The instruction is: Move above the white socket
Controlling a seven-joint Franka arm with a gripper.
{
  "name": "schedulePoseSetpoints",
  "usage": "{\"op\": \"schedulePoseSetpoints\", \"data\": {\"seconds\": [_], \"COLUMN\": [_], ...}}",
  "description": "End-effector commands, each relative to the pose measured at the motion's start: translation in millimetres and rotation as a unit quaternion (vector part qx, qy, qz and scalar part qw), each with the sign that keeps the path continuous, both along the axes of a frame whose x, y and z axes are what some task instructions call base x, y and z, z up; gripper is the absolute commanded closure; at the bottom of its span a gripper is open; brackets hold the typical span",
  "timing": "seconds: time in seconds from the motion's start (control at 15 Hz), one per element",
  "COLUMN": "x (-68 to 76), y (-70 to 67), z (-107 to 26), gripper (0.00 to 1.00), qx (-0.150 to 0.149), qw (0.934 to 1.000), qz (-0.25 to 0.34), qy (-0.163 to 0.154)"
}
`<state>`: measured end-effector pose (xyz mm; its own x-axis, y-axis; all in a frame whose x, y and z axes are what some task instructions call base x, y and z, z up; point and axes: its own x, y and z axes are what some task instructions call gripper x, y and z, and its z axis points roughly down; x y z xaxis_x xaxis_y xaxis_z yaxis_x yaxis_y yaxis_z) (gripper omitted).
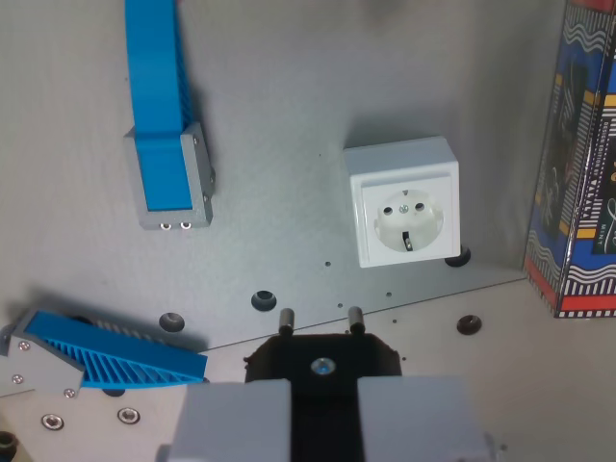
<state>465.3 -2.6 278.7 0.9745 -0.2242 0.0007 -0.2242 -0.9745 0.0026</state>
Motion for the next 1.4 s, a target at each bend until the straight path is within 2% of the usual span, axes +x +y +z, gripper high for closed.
{"op": "schedulePoseSetpoints", "data": {"seconds": [0.07,0.73,1.4], "x": [-0.1,-1.3,-9.3], "y": [0.0,-0.8,-6.8], "z": [-0.1,-3.3,-22.4], "gripper": [1.0,1.0,1.0], "qx": [0.0,0.0,0.002], "qw": [1.0,1.0,0.9994], "qz": [0.0,0.003,0.017], "qy": [0.0,-0.001,-0.031]}}
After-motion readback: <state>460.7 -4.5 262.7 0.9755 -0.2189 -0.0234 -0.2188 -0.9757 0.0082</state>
